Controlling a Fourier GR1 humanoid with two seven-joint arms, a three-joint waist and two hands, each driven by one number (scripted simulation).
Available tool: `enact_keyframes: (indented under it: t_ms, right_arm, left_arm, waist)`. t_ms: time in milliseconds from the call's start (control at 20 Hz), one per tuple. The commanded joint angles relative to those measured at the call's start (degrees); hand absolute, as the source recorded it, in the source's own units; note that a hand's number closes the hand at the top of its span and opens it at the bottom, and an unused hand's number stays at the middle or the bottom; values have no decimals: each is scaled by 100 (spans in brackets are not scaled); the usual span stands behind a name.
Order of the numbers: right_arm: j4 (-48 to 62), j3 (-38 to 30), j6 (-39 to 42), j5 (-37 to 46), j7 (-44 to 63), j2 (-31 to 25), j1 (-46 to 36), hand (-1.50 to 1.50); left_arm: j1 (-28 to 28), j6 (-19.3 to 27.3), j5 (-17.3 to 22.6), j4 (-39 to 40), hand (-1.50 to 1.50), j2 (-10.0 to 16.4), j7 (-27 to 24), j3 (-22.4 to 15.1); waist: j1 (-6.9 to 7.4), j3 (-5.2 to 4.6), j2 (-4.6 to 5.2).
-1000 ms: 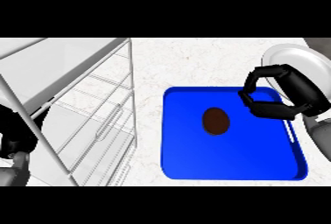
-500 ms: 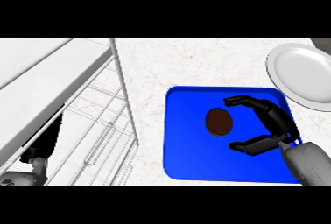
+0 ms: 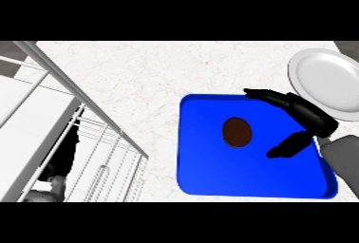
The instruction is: Pick the cupcake from the tray and place it in the plate
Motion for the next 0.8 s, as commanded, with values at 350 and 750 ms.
enact_keyframes:
  t_ms: [350, 750]
  right_arm:
    - [-94, 916, 1324, 979, 1746, -27, -1045, -150]
    - [117, 979, 1622, 1296, 2155, 446, -1086, -150]
  left_arm:
    - [-33, -106, 35, 378, 0, -335, 231, -114]
    - [-223, -73, -189, 264, 0, -385, 669, -135]
  waist:
    - [-27, -100, 76]
    - [-42, -88, 72]
